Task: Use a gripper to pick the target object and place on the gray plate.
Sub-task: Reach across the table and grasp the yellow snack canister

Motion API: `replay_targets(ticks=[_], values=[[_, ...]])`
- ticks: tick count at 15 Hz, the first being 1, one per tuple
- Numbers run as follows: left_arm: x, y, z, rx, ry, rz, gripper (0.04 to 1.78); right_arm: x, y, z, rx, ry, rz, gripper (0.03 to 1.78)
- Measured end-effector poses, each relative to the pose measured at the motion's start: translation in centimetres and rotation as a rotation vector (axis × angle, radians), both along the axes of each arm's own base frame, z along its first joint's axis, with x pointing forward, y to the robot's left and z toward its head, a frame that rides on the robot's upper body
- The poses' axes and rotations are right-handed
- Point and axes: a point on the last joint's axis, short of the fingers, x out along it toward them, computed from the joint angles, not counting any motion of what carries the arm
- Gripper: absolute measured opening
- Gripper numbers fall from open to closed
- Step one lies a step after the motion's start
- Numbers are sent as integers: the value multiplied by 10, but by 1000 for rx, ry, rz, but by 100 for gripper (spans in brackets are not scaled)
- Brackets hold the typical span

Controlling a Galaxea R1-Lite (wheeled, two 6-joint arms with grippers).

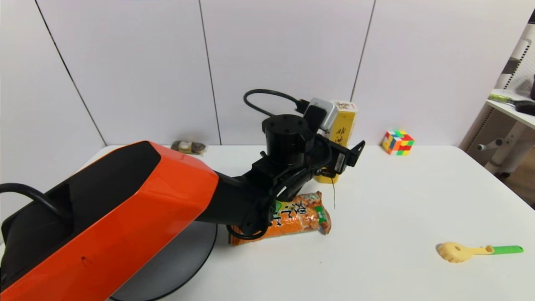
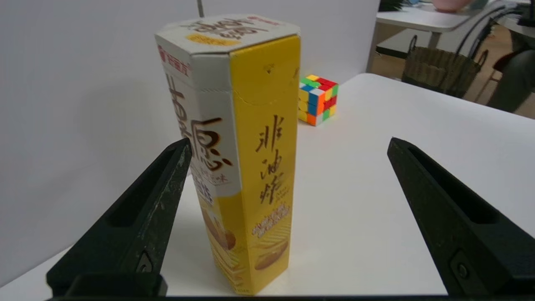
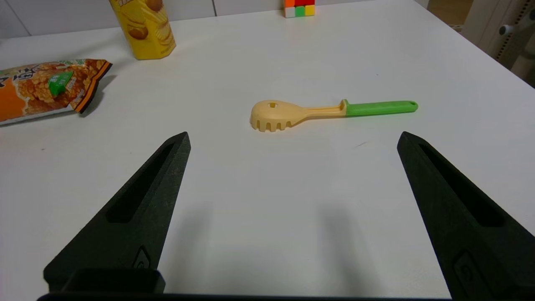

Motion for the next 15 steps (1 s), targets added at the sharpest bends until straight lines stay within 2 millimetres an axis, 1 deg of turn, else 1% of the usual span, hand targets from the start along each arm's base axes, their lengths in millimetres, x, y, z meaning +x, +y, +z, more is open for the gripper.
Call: replay_targets(ticks=[2, 4, 8, 12, 15], values=[[4, -2, -4, -5, 1, 42, 169, 0, 0, 0, 0, 0, 0, 171], [6, -5, -7, -16, -9, 44, 169, 0, 0, 0, 0, 0, 0, 171], [16, -16, -1, -72, -66, 45, 169, 0, 0, 0, 0, 0, 0, 171], [25, -25, -9, -76, -91, 48, 169, 0, 0, 0, 0, 0, 0, 171], [35, -29, -8, -72, -152, 67, 169, 0, 0, 0, 0, 0, 0, 171]])
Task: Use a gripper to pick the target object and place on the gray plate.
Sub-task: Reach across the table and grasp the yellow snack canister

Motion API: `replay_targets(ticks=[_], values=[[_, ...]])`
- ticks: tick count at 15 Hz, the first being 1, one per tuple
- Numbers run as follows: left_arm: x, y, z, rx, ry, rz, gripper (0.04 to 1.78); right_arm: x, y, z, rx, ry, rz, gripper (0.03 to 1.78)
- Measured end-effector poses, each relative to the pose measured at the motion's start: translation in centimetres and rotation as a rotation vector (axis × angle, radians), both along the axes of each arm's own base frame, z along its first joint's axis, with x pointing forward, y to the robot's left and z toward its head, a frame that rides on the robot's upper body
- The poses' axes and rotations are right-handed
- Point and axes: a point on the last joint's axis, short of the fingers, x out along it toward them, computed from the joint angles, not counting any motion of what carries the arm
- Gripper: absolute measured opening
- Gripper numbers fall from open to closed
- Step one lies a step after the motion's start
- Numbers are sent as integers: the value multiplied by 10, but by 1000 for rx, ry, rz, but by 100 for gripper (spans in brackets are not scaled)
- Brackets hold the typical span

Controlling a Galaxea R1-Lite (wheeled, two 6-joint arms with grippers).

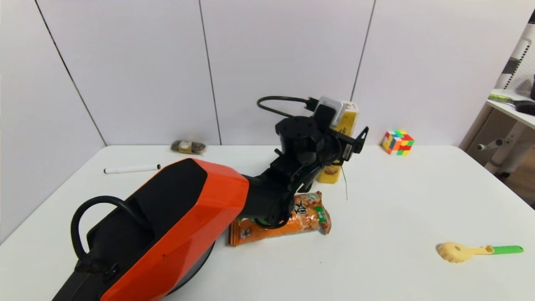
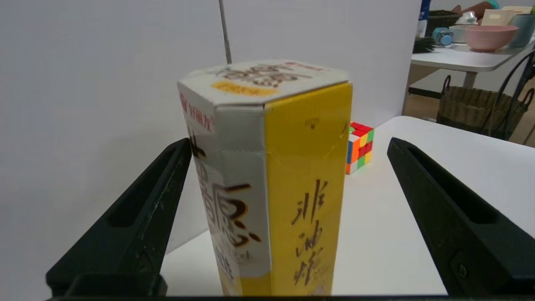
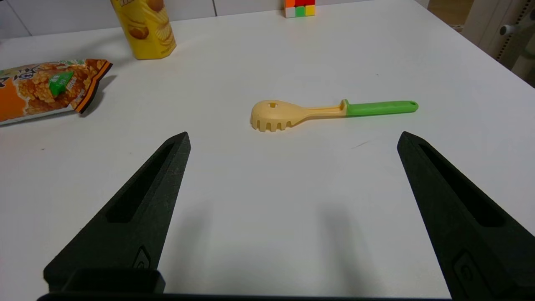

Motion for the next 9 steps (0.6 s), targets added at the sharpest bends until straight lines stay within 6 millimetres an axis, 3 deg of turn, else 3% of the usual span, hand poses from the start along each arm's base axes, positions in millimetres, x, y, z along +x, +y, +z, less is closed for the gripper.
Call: replay_targets(ticks=[9], values=[[15, -1, -15, 34, -32, 33, 169, 0, 0, 0, 0, 0, 0, 171]])
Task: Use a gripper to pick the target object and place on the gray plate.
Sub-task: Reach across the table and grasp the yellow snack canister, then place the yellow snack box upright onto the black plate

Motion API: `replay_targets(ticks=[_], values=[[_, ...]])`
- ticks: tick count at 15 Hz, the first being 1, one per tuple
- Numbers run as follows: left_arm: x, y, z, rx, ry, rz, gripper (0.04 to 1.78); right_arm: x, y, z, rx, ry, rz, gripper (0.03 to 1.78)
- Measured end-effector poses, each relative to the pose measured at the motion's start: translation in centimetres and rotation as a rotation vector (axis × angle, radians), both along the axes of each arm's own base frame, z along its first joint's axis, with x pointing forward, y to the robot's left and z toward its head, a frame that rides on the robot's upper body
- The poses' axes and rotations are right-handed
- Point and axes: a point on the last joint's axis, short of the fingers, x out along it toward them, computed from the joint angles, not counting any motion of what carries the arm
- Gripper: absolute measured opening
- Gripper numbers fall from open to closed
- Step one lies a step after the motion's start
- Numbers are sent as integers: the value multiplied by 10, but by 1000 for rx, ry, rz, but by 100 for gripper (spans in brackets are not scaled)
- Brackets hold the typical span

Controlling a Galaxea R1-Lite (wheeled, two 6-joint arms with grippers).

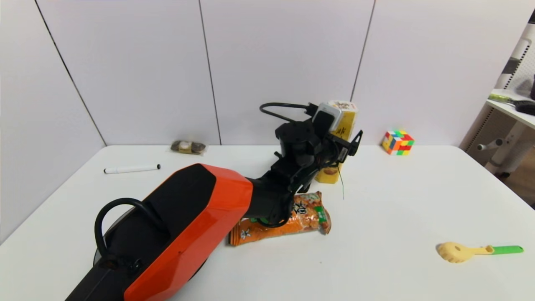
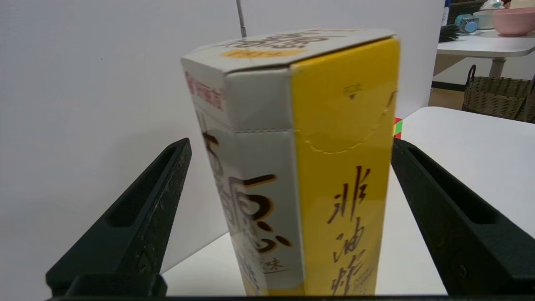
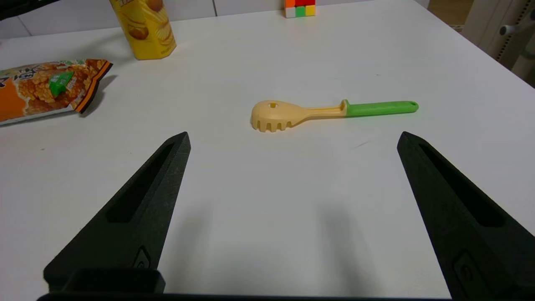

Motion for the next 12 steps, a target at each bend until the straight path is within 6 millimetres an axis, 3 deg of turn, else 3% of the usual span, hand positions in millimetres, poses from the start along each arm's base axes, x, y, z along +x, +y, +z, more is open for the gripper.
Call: replay_targets(ticks=[2, 5, 7, 12], values=[[1, 0, -1, 2, 1, 2, 168, 0, 0, 0, 0, 0, 0, 171], [1, 0, -2, 10, -4, 5, 117, 0, 0, 0, 0, 0, 0, 171], [2, 1, -2, 12, -6, 9, 95, 0, 0, 0, 0, 0, 0, 171], [3, 6, 5, 27, -24, 22, 89, 0, 0, 0, 0, 0, 0, 171]])
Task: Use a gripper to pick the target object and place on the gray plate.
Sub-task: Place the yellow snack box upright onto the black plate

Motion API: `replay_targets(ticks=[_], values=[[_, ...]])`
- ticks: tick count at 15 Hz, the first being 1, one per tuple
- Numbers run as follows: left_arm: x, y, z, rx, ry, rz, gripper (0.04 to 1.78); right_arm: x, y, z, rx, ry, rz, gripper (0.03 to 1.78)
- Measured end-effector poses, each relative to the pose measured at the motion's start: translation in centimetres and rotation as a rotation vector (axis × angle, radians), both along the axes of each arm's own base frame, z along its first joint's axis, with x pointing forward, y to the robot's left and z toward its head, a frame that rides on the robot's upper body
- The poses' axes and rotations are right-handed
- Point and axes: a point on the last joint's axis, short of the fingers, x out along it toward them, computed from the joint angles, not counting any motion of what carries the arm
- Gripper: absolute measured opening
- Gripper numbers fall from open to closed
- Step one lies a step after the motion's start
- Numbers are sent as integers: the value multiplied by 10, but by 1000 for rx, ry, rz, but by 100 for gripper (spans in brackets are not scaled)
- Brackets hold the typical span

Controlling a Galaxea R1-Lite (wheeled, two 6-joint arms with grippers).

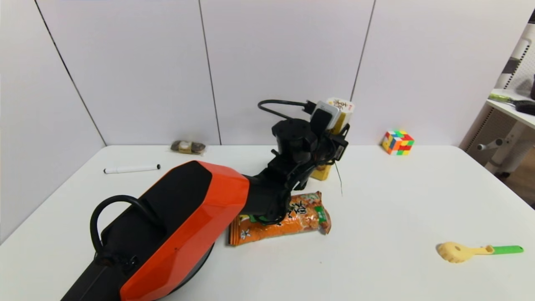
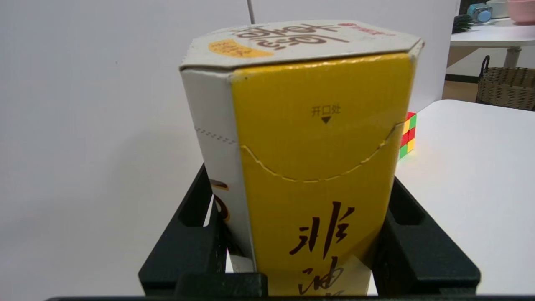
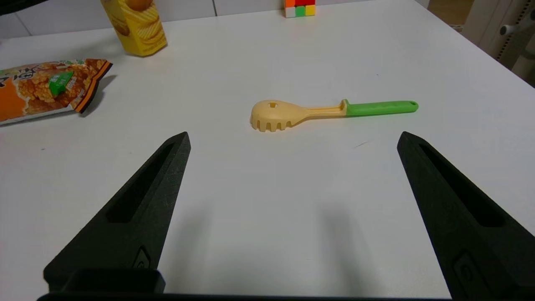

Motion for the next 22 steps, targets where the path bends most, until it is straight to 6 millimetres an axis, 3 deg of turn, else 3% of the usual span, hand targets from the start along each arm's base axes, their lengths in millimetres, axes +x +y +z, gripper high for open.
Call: replay_targets(ticks=[4, 7, 10, 13, 15, 17, 22], values=[[-4, 17, 24, 38, -43, 22, 89, 0, 0, 0, 0, 0, 0, 171], [-13, 52, 46, 86, -30, 53, 89, 0, 0, 0, 0, 0, 0, 171], [-26, 109, 58, 155, 8, 127, 89, 0, 0, 0, 0, 0, 0, 171], [-40, 182, 72, 192, 36, 218, 89, 0, 0, 0, 0, 0, 0, 171], [-57, 227, 82, 196, 46, 276, 89, 0, 0, 0, 0, 0, 0, 171], [-81, 260, 84, 178, 78, 322, 89, 0, 0, 0, 0, 0, 0, 171], [-140, 293, 68, 120, 184, 342, 89, 0, 0, 0, 0, 1, 0, 171]])
